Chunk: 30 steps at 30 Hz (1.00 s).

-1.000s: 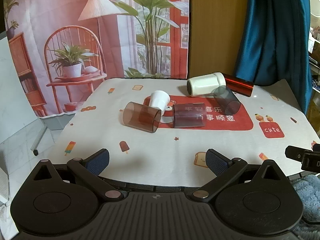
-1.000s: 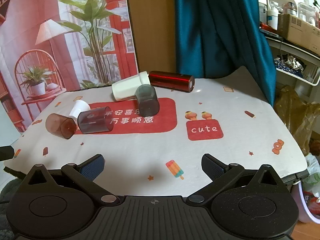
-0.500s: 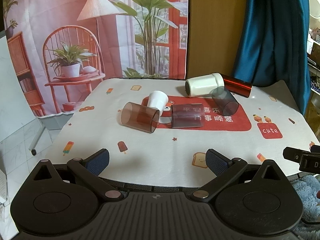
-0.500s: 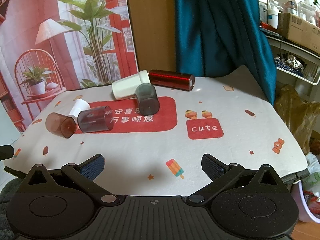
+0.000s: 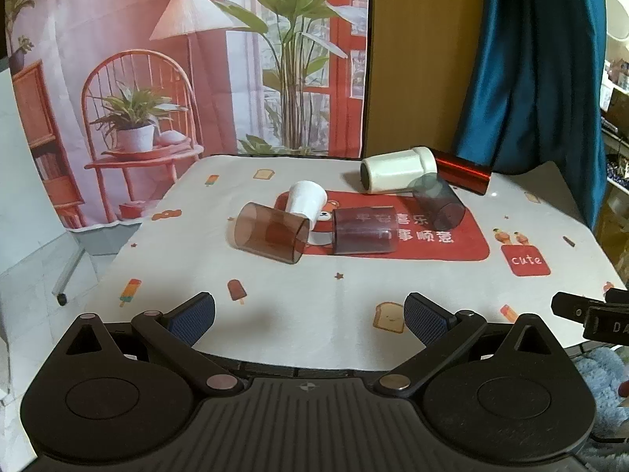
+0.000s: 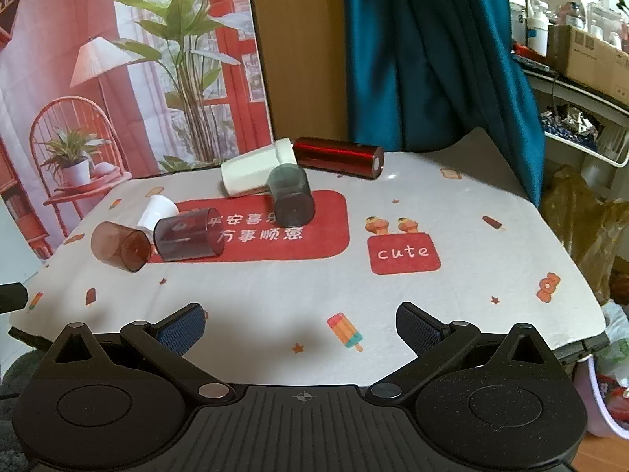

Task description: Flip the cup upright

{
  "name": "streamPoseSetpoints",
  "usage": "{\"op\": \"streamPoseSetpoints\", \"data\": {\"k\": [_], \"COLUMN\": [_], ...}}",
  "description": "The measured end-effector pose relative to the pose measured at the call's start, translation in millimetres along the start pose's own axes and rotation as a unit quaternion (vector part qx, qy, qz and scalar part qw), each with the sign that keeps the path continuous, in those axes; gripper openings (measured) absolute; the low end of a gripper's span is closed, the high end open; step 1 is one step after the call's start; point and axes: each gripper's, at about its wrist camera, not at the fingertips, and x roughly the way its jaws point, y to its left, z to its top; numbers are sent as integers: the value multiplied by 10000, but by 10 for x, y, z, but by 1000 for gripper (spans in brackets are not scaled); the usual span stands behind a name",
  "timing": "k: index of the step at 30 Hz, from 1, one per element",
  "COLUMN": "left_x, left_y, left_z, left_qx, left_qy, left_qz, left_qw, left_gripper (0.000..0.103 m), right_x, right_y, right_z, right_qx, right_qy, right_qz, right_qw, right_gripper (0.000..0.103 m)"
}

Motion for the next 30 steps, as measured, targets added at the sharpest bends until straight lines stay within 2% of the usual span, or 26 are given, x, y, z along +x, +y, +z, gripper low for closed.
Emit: {"op": "streamPoseSetpoints", "data": {"k": [30], "left_x": [7], "left_y": [44], "left_z": [-20], "left_qx": [-137], "left_qy": [-37], "left_qz": [-84], "left_qw": [9999], "left_gripper": [103], "right_x": [-34], "right_y": [-36], "right_z": [18], "right_qx": [91], "right_qy": [-110], "right_qz": [225], "right_qw": [9996], "right_gripper": [103]}}
